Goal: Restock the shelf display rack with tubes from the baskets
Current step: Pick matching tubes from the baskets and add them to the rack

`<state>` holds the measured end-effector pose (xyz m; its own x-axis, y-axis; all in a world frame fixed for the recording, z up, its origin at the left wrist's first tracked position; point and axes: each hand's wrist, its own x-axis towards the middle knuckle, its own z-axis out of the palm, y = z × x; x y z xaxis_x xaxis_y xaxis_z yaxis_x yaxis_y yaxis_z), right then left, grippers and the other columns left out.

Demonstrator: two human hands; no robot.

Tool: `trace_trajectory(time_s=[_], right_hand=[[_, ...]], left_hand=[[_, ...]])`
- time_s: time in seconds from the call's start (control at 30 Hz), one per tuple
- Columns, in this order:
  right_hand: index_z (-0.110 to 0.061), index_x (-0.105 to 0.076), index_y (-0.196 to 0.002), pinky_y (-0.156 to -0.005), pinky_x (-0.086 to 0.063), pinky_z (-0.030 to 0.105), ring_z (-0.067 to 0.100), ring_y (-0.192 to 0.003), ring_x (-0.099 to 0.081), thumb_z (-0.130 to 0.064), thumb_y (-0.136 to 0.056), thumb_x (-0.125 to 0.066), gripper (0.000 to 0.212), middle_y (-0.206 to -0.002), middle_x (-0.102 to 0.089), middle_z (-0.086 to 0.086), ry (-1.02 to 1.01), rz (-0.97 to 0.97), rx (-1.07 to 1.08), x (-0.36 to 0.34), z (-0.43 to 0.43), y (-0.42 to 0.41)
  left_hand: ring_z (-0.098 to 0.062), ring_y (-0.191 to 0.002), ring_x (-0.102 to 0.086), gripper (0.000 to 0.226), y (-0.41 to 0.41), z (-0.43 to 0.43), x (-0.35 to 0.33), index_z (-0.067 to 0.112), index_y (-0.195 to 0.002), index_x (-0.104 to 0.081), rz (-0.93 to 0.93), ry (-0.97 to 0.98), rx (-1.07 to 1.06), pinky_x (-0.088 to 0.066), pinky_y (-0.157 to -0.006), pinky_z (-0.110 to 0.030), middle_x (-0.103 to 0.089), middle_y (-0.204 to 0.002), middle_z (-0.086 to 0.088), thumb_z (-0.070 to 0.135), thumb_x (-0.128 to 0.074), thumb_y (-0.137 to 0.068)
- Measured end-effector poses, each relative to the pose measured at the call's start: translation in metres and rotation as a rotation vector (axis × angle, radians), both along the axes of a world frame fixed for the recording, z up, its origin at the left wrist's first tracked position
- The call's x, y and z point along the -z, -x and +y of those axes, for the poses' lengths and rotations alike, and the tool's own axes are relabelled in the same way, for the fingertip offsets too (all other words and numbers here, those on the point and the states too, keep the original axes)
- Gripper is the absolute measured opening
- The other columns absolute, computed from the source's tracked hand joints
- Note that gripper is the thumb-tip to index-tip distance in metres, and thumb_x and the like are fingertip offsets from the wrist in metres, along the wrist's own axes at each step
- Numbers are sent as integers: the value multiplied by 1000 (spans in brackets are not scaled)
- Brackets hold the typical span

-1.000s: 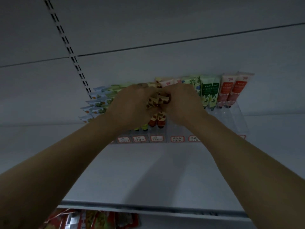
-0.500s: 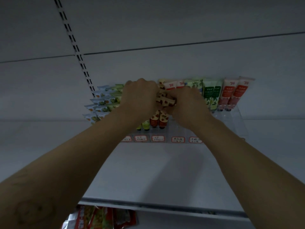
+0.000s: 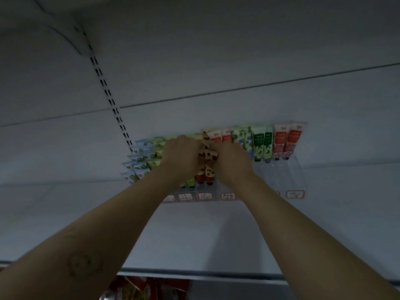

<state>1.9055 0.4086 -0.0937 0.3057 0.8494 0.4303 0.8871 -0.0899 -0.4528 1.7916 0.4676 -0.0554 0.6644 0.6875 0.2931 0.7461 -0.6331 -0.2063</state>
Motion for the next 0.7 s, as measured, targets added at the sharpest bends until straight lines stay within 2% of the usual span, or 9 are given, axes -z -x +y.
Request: trace_trajectory(time_s=[0.1, 0.17, 0.2, 0.3, 0.37, 0.43, 0.57, 0.67, 0.7], right_hand=[[-15, -65, -114, -71, -53, 32, 27, -95, -64, -10, -89, -57, 27, -105, -68, 11, 46, 36, -4, 2, -5, 1], [-14, -58, -119, -74, -50, 31, 26, -102, -61, -12, -86, -61, 33, -112, -64, 11, 26, 48, -29, 6, -9, 7], [-17, -52, -128, -77, -48, 31, 26, -107, -57, -15, -85, -66, 46, -120, -60, 9, 4, 64, -38, 8, -13, 11], [-27, -30, -145, -88, -44, 32, 25, -123, -44, -23, -80, -74, 80, -140, -38, 7, -91, 115, -4, 12, -29, 22], [-26, -25, -148, -96, -42, 37, 28, -127, -37, -27, -76, -77, 89, -144, -31, 9, -106, 45, 56, 12, -41, 29], [-22, -22, -149, -102, -38, 42, 30, -130, -34, -32, -74, -78, 94, -144, -34, 10, -81, -65, 89, 13, -52, 38], [-18, -27, -147, -111, -29, 42, 26, -137, -27, -41, -80, -71, 83, -148, -33, 5, -58, -126, -18, 6, -88, 64], [-17, -31, -146, -113, -22, 32, 19, -137, -29, -39, -87, -64, 71, -149, -34, -1, -4, -256, -188, 18, -122, 90], [-16, -34, -145, -113, -24, 31, 19, -136, -32, -39, -87, -64, 69, -147, -38, -1, 24, -277, -226, 24, -134, 97]], left_hand=[[-30, -118, -49, 45, 21, -15, 3, 15, -129, -52, -157, 162, 104, -43, -94, -36, -48, -134, -8, 27, -64, -88], [-28, -122, -45, 49, 39, -22, -3, 12, -127, -52, -268, 93, 181, -42, -96, -36, -36, -144, -4, 22, -70, -84], [-29, -123, -43, 50, 46, -25, -8, 11, -127, -52, -290, 34, 192, -39, -99, -38, -36, -145, -5, 23, -71, -82], [-29, -125, -42, 52, 65, -42, -21, 13, -131, -51, -224, -28, 139, -29, -106, -37, -50, -136, -8, 31, -67, -85], [-27, -124, -44, 49, 75, -56, -17, 17, -130, -52, -190, -41, 133, -29, -105, -34, -54, -133, -7, 34, -64, -86], [-25, -121, -46, 46, 86, -73, -6, 21, -128, -53, -161, -70, 146, -31, -102, -34, -55, -130, -3, 38, -61, -86], [-21, -114, -50, 40, 111, -99, 22, 25, -122, -55, -157, -44, 169, -34, -95, -34, -59, -119, 3, 47, -56, -88], [-22, -98, -61, 39, 133, -117, 50, 24, -108, -64, -181, -42, 206, -46, -81, -36, -66, -103, 4, 46, -69, -78], [-22, -92, -63, 39, 140, -121, 61, 23, -105, -66, -207, -36, 214, -49, -75, -34, -68, -98, 5, 45, -73, -73]])
